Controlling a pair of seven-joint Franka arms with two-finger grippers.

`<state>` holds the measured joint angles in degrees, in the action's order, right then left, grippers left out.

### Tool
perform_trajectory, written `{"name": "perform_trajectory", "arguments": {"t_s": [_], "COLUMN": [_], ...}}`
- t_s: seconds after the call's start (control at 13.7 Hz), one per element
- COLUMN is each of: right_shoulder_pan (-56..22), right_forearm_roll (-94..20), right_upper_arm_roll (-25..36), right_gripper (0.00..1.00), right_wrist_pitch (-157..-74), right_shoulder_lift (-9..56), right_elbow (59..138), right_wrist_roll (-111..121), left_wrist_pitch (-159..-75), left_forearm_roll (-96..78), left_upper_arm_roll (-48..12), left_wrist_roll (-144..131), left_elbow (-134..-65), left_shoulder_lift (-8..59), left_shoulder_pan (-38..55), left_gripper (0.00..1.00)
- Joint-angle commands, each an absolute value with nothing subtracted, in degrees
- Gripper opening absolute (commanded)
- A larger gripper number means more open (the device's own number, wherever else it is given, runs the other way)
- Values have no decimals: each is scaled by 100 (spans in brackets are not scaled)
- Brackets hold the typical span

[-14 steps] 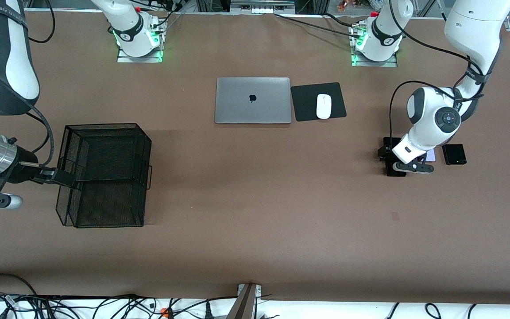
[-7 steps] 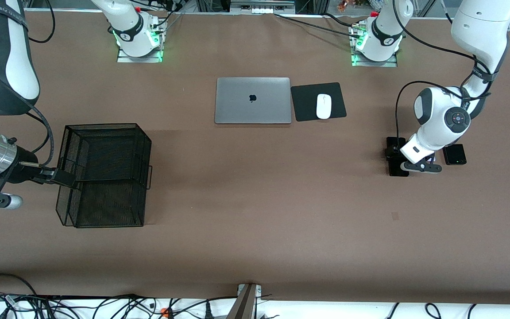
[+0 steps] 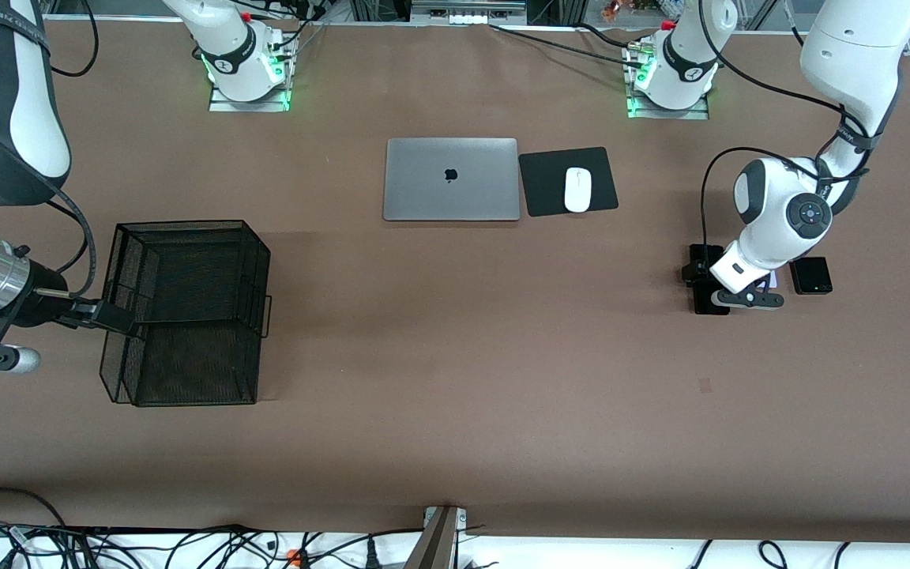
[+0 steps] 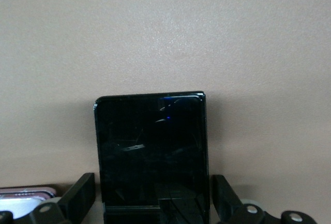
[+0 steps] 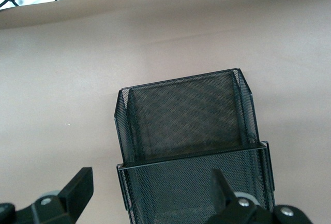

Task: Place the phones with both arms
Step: 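Grasp the black bar phone with the left gripper and lift it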

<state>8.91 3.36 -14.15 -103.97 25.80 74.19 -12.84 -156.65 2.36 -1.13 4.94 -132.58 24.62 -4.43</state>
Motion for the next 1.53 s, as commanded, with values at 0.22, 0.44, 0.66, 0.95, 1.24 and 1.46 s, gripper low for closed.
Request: {"name": "perform_trajectory", "arguments": {"t_s": [0.22,0.44,0.66,0.95,1.24,1.46], "right_shoulder_pan": [932,932,932,932,932,932], "right_forearm_roll": [316,316,325,325,325,325], "right_upper_arm_roll": [-1424,-1424,-1424,-1424,-1424,-1424], "right_gripper": [100,100,100,100,100,100], "right_wrist_pitch": [-10362,-10362,-10362,-10362,-10362,-10362], "right_shoulder_lift": [2505,2505,2505,2505,2505,2505], "right_elbow": [7462,7462,7462,7462,7462,7462], "right_wrist_roll": [-1204,-1204,-1204,-1204,-1204,-1204], "left_wrist_pitch": [-15794,-15785,-15741,-15331,-14004,-13195], "left_forearm_roll": [325,325,325,325,325,325], "left_upper_arm_roll": [-123,-123,-132,-132,-141,-167], "left_wrist_roll": [317,308,150,141,123,-148], "left_elbow": [-13271,-13245,-13201,-12965,-12271,-11674], "left_shoulder_lift": [2558,2540,2505,2479,2364,2399], "left_shoulder_pan": [-431,-431,-431,-431,-378,-212], "left_gripper": [37,0,0,0,0,0]}}
